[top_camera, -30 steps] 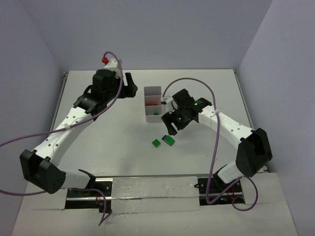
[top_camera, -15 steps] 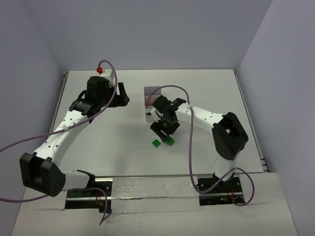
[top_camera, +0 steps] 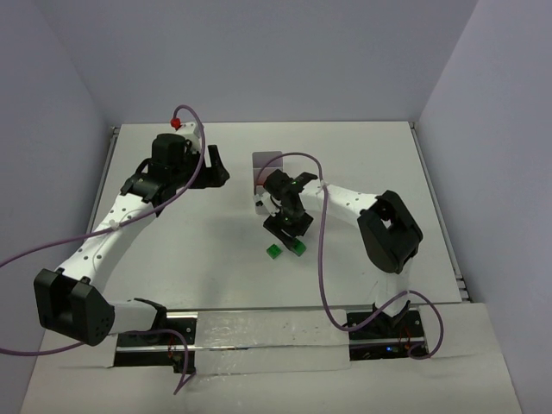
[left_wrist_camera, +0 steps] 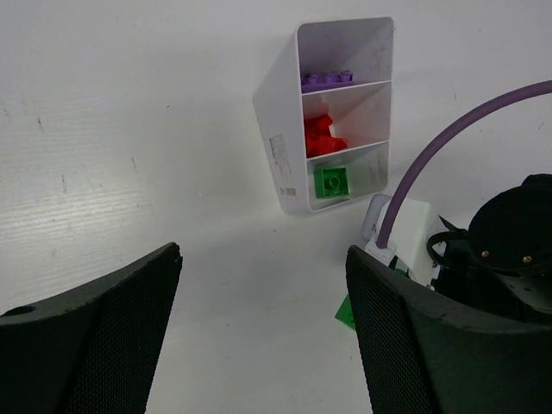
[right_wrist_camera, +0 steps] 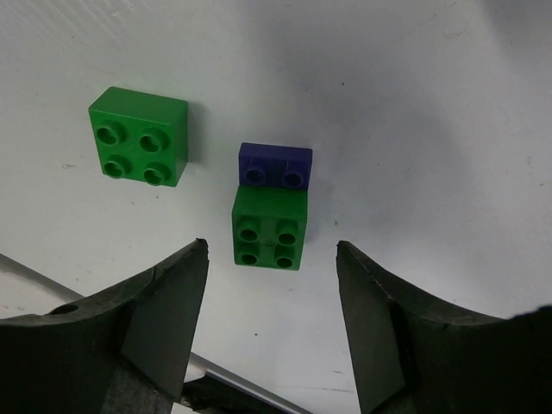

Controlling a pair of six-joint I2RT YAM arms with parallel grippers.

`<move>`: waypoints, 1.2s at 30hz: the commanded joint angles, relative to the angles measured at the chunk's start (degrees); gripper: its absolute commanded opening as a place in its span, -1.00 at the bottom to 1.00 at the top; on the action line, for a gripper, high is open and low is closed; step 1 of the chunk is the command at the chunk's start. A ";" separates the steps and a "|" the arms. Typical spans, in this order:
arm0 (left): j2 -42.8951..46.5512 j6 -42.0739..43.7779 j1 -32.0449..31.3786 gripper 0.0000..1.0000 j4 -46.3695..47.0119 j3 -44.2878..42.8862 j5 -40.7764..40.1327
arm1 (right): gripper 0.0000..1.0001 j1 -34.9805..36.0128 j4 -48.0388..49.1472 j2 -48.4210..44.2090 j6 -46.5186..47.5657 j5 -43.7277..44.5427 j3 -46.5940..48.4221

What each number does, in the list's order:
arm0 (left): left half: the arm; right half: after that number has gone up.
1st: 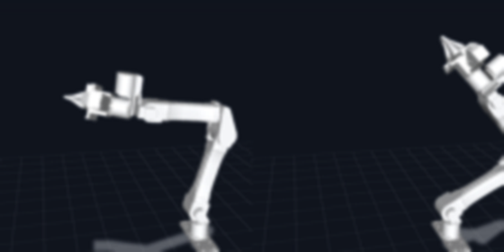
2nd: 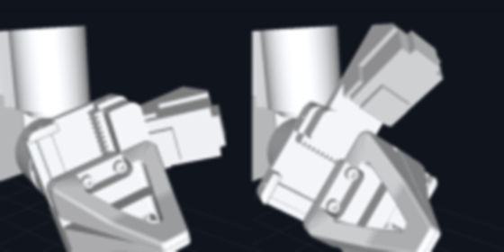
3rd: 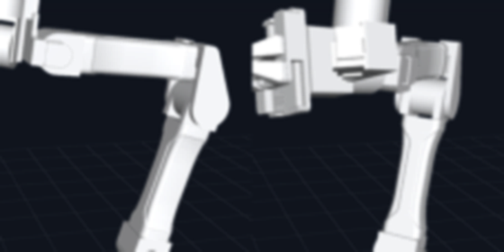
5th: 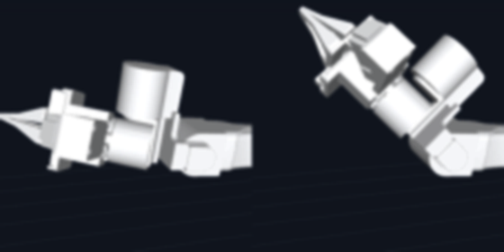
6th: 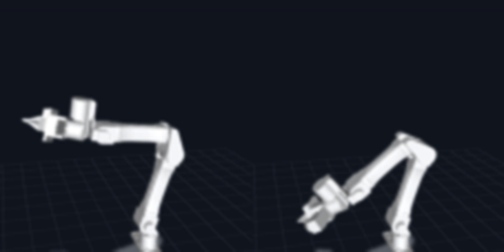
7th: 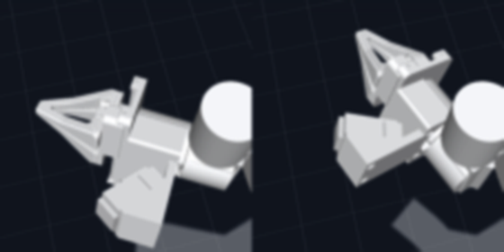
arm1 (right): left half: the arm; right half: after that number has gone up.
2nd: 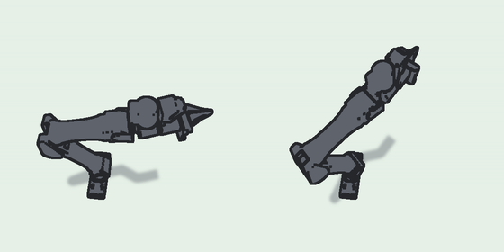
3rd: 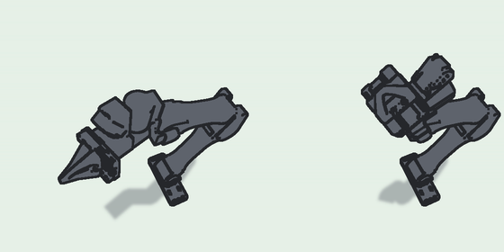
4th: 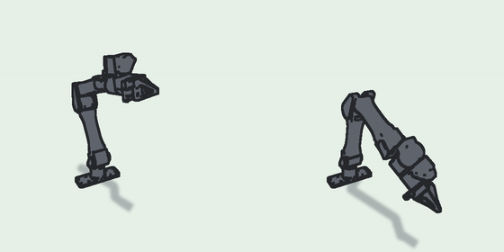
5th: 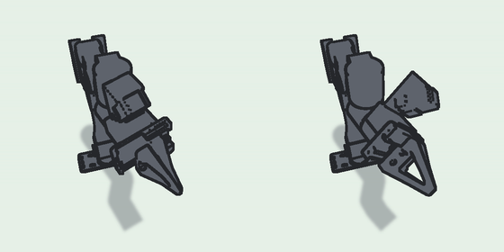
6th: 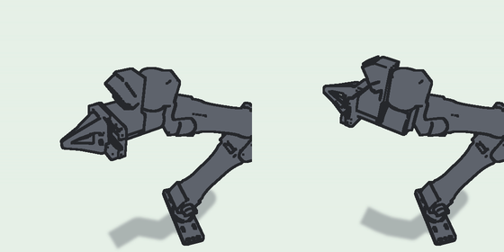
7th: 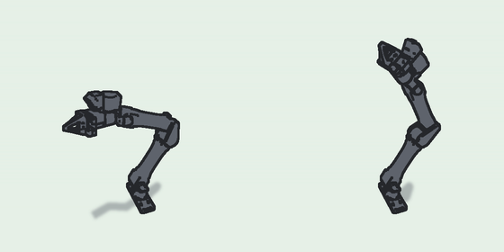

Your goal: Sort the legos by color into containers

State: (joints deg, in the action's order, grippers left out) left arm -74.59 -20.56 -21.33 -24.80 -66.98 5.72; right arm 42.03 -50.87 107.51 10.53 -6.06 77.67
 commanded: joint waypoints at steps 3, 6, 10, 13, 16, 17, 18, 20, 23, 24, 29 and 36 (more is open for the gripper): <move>0.41 -0.54 0.24 0.67 1.86 -0.17 1.23 | 0.22 0.33 0.35 1.05 1.17 2.12 1.86; 0.23 -0.54 0.24 0.67 1.86 -0.26 1.14 | 0.20 0.33 0.60 1.66 1.25 2.19 1.78; 0.06 -0.80 0.24 0.67 1.94 -0.17 1.49 | 0.19 0.33 0.78 2.27 1.42 2.18 1.87; 0.05 -0.97 0.24 0.67 2.03 0.18 1.66 | 0.17 0.25 1.14 2.71 1.42 2.19 1.69; 0.06 -0.89 0.24 0.67 2.03 0.11 1.58 | 0.02 0.33 1.39 2.88 1.42 2.02 1.44; -0.02 -0.81 0.24 0.67 1.96 0.10 1.58 | -0.09 0.25 1.47 2.88 1.42 1.94 1.43; 0.07 -0.80 0.24 0.67 1.95 0.15 1.58 | -0.24 0.24 1.38 2.83 1.42 1.58 1.53; 0.17 -0.77 0.24 0.67 1.97 0.32 1.60 | -0.56 0.24 1.15 2.53 1.42 1.05 1.71; 0.54 -0.34 0.28 0.67 2.01 0.81 2.02 | -1.00 0.24 -0.01 0.43 1.18 -0.80 2.23; 0.77 0.24 0.51 0.68 1.90 0.87 2.94 | -1.00 0.24 -0.47 -0.96 1.29 -2.71 2.29; 3.39 6.08 3.21 0.77 2.20 2.02 14.55 | -1.00 -1.68 -1.24 -11.42 1.39 -10.86 3.62; 2.76 2.26 7.09 0.55 1.24 1.75 27.26 | -1.00 -7.93 5.37 -22.70 -1.31 -14.65 6.25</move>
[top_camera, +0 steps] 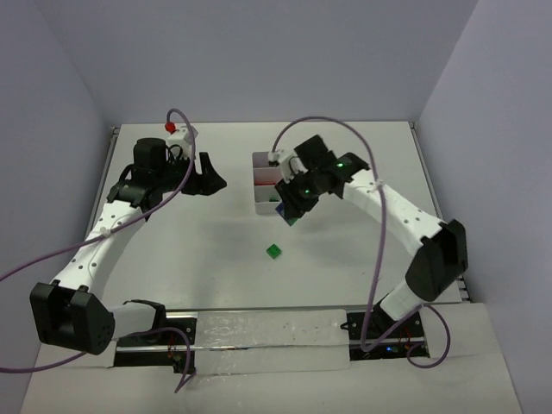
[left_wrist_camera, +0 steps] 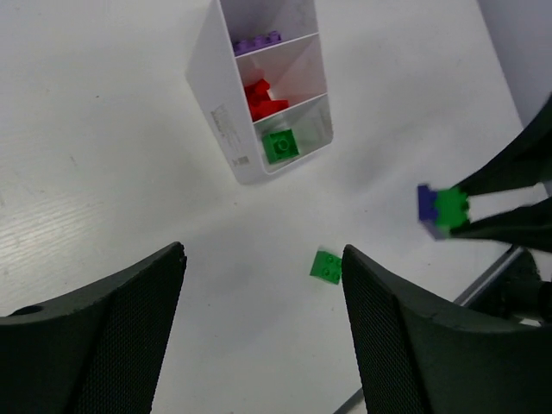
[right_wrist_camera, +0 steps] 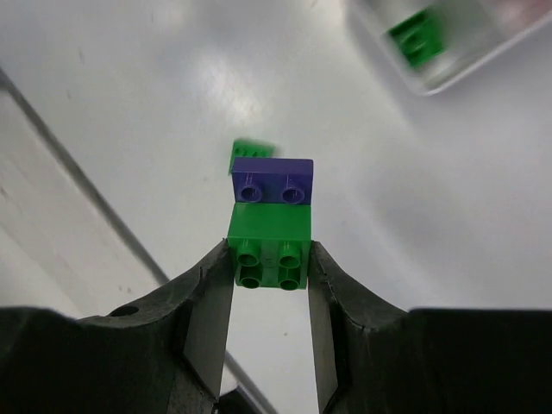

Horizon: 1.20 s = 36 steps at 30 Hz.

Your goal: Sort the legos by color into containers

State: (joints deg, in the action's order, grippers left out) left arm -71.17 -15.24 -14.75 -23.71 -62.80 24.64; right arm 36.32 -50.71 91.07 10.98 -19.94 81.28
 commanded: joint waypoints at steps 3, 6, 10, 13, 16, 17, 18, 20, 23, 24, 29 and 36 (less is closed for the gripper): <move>-1.67 -6.38 -0.12 0.56 -0.14 -3.70 9.42 | -1.00 -2.13 9.65 -8.87 -2.81 0.37 1.00; -0.81 -9.19 -4.23 0.52 3.40 -3.13 7.44 | -1.00 -1.52 13.52 -10.12 -5.61 -0.10 -0.07; -2.01 -12.64 -8.52 0.40 5.41 -4.00 7.82 | -1.00 -0.47 15.09 -10.03 -7.01 -0.54 0.54; -3.43 -14.72 -8.54 0.31 6.91 -4.40 11.04 | -1.00 0.64 15.11 -9.84 -6.43 0.56 1.05; -4.24 -16.37 -8.77 0.22 9.80 -3.72 15.01 | -1.00 0.83 15.64 -9.98 -7.37 -1.51 1.10; -3.29 -16.09 -8.87 0.30 12.25 -1.78 16.57 | -1.00 0.78 15.71 -9.98 -7.57 -3.87 1.19; -1.99 -15.43 -8.97 0.39 15.13 0.70 18.49 | -1.00 0.66 15.84 -10.05 -7.73 -6.31 1.23; -0.07 -12.39 -8.78 0.55 20.13 2.97 24.39 | -1.00 -0.15 16.82 -10.52 -8.15 -12.48 0.59; 1.29 -11.97 -7.85 0.65 25.71 5.28 32.05 | -1.00 -2.10 18.52 -11.08 -9.73 -22.12 -0.51; 2.55 -13.87 -7.44 0.66 30.31 7.23 35.02 | -1.00 -3.42 19.11 -10.78 -10.33 -27.13 -0.51; 7.98 -16.84 -6.87 0.71 41.89 12.61 40.14 | -1.00 -7.49 24.86 -8.81 -16.43 -45.42 -1.39; 7.55 -20.33 -7.41 0.64 44.66 11.26 44.35 | -1.00 -7.85 42.42 -8.28 -33.01 -55.84 -7.39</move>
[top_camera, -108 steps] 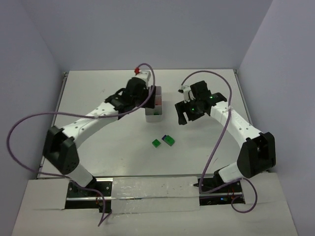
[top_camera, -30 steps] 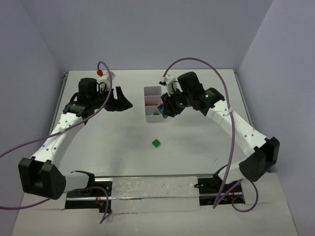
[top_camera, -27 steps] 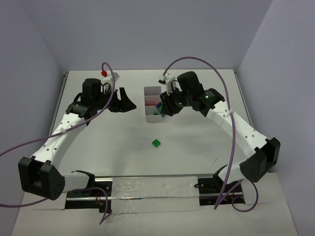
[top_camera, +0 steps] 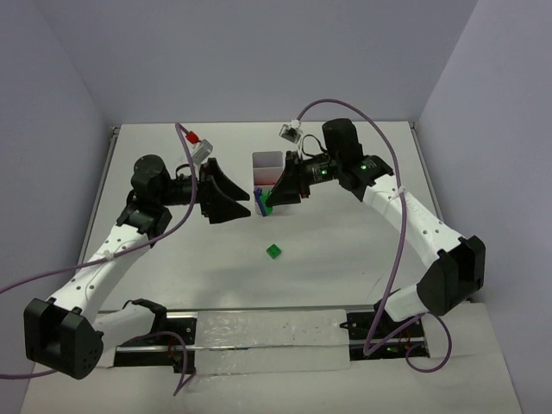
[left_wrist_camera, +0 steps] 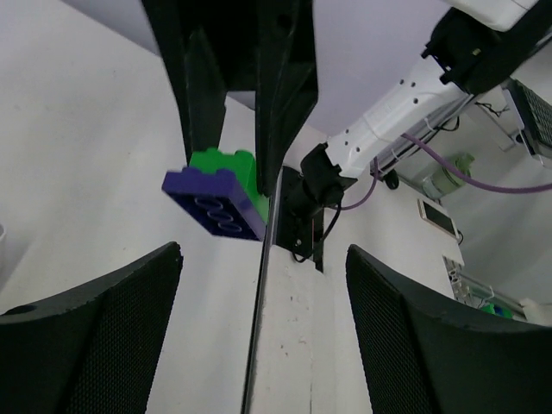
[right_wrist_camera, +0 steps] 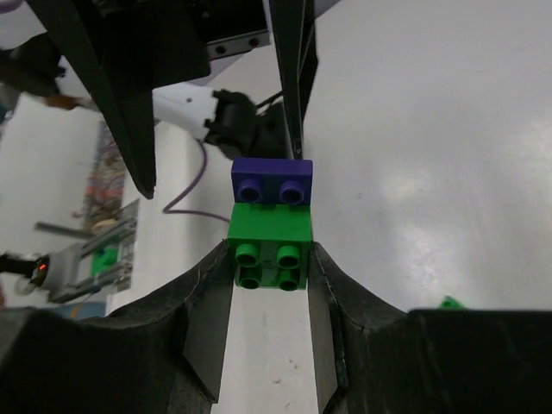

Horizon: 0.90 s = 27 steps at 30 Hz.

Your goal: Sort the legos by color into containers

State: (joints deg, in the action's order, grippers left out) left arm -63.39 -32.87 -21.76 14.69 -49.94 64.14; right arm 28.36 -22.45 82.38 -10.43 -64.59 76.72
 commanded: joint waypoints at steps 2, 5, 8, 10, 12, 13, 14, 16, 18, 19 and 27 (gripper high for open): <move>-0.73 -3.72 -0.79 0.60 6.58 -1.80 4.48 | -1.00 0.19 18.22 0.41 -14.92 -12.72 -3.83; -1.33 -3.20 -1.25 0.56 4.71 -2.61 2.88 | -1.00 0.21 19.75 0.26 -15.91 -13.35 -4.45; -3.01 -1.62 -1.36 0.50 -0.24 -4.12 1.05 | -1.00 0.21 20.03 -0.68 -15.69 -13.80 -4.74; -3.58 -1.23 -1.36 0.46 -1.56 -4.59 0.62 | -1.00 0.22 19.42 -1.09 -15.11 -13.75 -4.74; -4.14 -1.39 -1.47 0.44 -1.69 -4.92 0.42 | -1.00 0.33 18.55 -1.27 -13.90 -12.99 -4.59; -4.34 -1.78 -1.60 0.43 -1.23 -5.06 0.16 | -1.00 0.52 17.22 -1.33 -12.70 -12.26 -4.19; -4.45 -2.66 -1.77 0.42 -0.64 -5.00 0.11 | -1.00 0.85 14.94 -1.20 -10.67 -11.70 -3.83; -4.89 -3.50 -2.27 0.41 0.25 -5.30 0.15 | -1.00 1.27 10.90 -0.74 -7.33 -10.49 -2.33; -5.26 -4.31 -2.85 0.38 1.05 -5.35 0.29 | -1.00 1.70 8.31 -0.46 -5.31 -9.24 -1.22; -5.34 -4.48 -3.02 0.38 1.30 -5.43 0.46 | -1.00 1.70 8.22 -0.38 -5.21 -9.07 -1.14; -5.64 -4.86 -4.49 0.09 1.95 -4.99 1.08 | -1.00 1.70 9.00 -0.47 -5.65 -8.74 -1.61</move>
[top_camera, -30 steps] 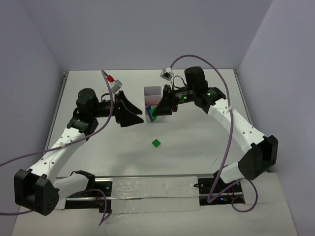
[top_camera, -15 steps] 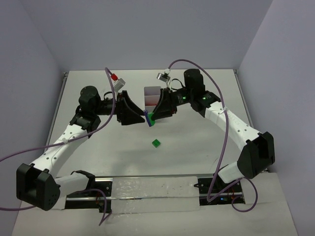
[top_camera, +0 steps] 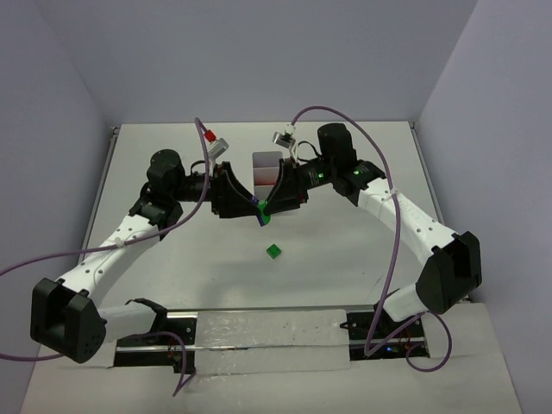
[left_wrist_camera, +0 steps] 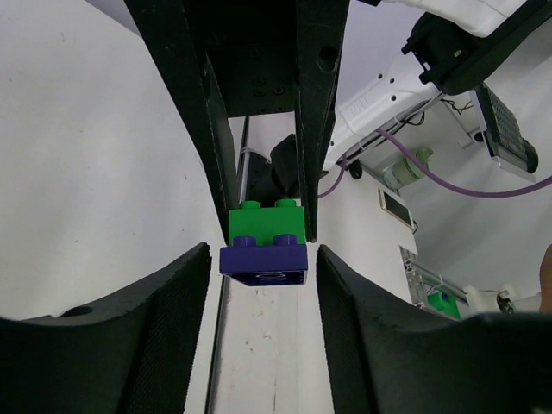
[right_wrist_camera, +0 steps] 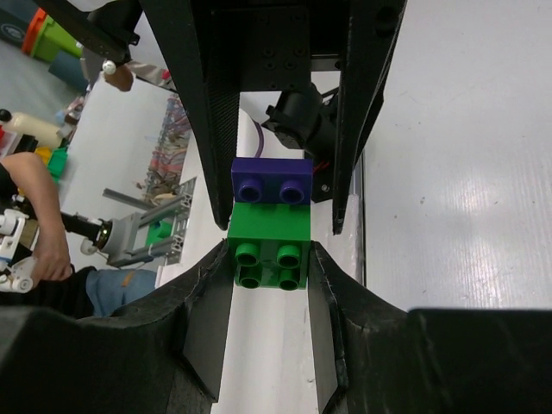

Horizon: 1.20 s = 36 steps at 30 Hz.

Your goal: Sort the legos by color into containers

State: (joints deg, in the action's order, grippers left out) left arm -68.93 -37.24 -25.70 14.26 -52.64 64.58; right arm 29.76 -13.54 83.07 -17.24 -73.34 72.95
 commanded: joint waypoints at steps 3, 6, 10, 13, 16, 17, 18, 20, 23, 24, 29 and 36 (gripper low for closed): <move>-0.11 0.09 -0.53 -0.15 1.59 -2.17 0.79 | -1.00 0.22 0.09 -1.28 1.24 -0.31 1.95; 0.11 -0.35 -0.50 -0.32 1.72 -1.75 1.19 | -1.00 -0.09 0.22 -1.43 1.11 -0.51 1.64; 0.11 0.99 -0.49 -0.68 -0.24 -1.91 2.16 | -1.00 -1.16 1.05 -1.74 0.52 -1.13 1.00; 0.25 4.92 -0.38 -0.99 -6.43 -2.27 2.52 | -1.00 -2.91 1.37 -2.26 0.09 -2.22 0.88; 1.03 7.72 0.52 -1.00 -9.21 -1.15 2.44 | -1.00 -5.41 1.27 -3.40 0.06 -2.73 0.75; 1.36 8.63 0.89 -1.00 -10.12 -0.70 2.45 | -1.00 -5.94 1.11 -3.77 0.22 -2.77 0.71; 1.64 9.45 1.51 -1.00 -10.94 -0.32 2.36 | -1.00 -6.52 0.78 -4.08 0.48 -2.81 0.70; 1.78 12.60 2.92 -1.00 -13.54 -0.27 1.99 | -1.00 -7.99 -0.35 -4.61 1.24 -2.86 0.79; 1.17 16.29 6.16 -1.00 -17.46 -0.54 1.86 | -1.00 -9.14 -3.00 -4.61 3.66 -1.55 1.19; 0.68 17.51 7.38 -1.00 -19.39 -1.10 1.30 | -1.00 -9.25 -5.10 -4.45 5.60 0.99 1.57; 0.44 20.37 10.20 -1.00 -21.43 -2.64 -7.77 | -1.00 -7.97 -5.73 -4.40 6.30 24.03 1.99; 0.90 18.26 11.47 -1.00 -20.22 -3.36 -26.48 | -1.00 0.53 0.19 0.45 8.68 59.13 1.14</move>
State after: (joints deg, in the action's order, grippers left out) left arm -68.71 -19.79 -14.71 -5.64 -52.93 49.89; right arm 25.35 -18.08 81.22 -11.64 -38.68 73.41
